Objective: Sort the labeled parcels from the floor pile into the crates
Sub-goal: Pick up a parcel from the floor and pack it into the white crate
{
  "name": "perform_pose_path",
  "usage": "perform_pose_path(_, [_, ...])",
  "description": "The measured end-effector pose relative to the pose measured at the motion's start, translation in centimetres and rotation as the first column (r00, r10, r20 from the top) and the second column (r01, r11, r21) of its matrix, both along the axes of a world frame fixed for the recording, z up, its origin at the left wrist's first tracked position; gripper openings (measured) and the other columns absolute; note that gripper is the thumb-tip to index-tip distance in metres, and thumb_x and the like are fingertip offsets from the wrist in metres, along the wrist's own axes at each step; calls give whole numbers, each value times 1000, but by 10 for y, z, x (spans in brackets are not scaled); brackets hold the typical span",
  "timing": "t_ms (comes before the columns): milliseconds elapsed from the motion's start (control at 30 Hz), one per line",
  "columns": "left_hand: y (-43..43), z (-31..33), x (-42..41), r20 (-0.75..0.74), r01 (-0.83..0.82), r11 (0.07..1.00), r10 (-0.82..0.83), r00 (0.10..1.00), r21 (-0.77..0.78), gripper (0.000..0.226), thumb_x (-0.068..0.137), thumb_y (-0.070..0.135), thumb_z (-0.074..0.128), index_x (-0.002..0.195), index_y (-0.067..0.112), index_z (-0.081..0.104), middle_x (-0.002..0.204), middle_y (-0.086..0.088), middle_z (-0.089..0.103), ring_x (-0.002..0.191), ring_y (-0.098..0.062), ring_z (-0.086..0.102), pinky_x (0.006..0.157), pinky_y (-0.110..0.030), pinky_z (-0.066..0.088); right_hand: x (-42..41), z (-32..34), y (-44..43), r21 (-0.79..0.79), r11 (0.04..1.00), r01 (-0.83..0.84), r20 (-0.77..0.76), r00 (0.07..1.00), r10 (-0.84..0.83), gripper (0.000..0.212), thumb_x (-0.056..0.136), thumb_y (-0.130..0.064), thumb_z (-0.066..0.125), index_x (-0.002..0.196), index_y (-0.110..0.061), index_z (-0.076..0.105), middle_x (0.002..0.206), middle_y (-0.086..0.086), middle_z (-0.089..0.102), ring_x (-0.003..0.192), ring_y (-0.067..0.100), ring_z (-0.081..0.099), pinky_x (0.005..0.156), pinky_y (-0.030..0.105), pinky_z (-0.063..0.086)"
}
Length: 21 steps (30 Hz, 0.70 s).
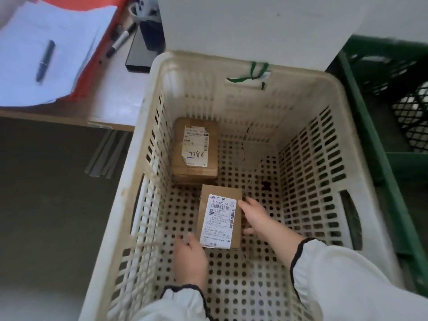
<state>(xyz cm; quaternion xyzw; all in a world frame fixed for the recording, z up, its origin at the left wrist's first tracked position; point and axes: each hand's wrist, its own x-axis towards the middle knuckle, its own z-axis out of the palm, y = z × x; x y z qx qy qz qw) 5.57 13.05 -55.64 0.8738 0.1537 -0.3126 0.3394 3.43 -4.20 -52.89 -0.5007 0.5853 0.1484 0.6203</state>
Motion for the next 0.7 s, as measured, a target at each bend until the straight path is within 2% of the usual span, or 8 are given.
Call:
perform_pose_path(67, [-2, 8, -15, -87, -218, 976, 216, 972, -9, 52, 100, 42, 27, 132, 5, 46, 112, -14, 60, 100, -31, 57, 89, -41, 45, 11, 6, -6, -53, 998, 30, 35, 999, -28, 54, 99, -29, 44, 149, -23, 26, 146, 5, 42, 128, 29, 45, 100, 48, 43])
perform_pose_path(133, [-8, 14, -25, -100, -274, 961, 269, 958, -40, 50, 101, 41, 25, 121, 5, 52, 97, -8, 58, 87, -26, 54, 84, -36, 43, 22, 6, -11, -140, 990, -10, 48, 999, 17, 51, 99, -25, 45, 148, -20, 30, 144, 5, 44, 112, 24, 53, 87, 41, 48])
perform_pose_path(200, [-16, 16, -29, -58, -205, 973, 199, 978, -106, 46, 101, 41, 25, 120, 9, 51, 104, -8, 61, 87, -23, 53, 77, -30, 40, 31, 5, -17, -248, 966, -74, 43, 995, 87, 48, 99, -21, 45, 146, -19, 34, 138, 7, 48, 96, 22, 55, 79, 39, 52])
perform_pose_path(333, [-21, 6, -25, 52, -40, 996, 44, 998, -78, 46, 101, 37, 25, 130, 6, 43, 109, -4, 62, 84, -20, 57, 66, -27, 42, 39, -4, -19, -364, 897, -249, -19, 965, 260, 36, 98, -12, 44, 134, -12, 51, 126, 12, 59, 102, 29, 62, 85, 43, 55])
perform_pose_path(433, [-14, 3, -16, 91, -68, 996, 73, 993, -58, 52, 101, 37, 24, 142, 6, 34, 115, -7, 62, 95, -25, 61, 66, -29, 43, 46, -7, -11, -337, 904, -264, 8, 959, 282, 36, 97, -11, 47, 132, -13, 52, 120, 10, 60, 97, 27, 64, 77, 40, 58])
perform_pose_path(533, [-6, 11, 0, 108, -185, 978, 195, 975, -93, 51, 101, 36, 26, 141, 5, 33, 109, -8, 59, 92, -27, 58, 71, -30, 43, 62, -12, 2, -259, 947, -192, 77, 973, 219, 43, 94, -9, 53, 137, -13, 47, 127, 10, 57, 102, 27, 62, 77, 36, 57])
perform_pose_path(600, [-4, 15, 9, 94, -299, 945, 313, 945, -133, 47, 102, 34, 30, 136, 4, 38, 117, -12, 58, 101, -31, 57, 76, -28, 38, 75, -16, 11, -215, 970, -116, 112, 983, 142, 46, 93, -7, 56, 138, -8, 45, 131, 13, 54, 109, 28, 59, 79, 33, 55])
perform_pose_path(700, [-3, 10, 20, 64, -429, 893, 440, 896, -137, 45, 100, 37, 34, 128, 4, 47, 126, -14, 56, 113, -33, 54, 80, -31, 36, 89, -19, 22, -168, 983, 74, 157, 986, -48, 34, 91, -2, 57, 125, -1, 55, 122, 18, 59, 99, 26, 59, 80, 32, 53])
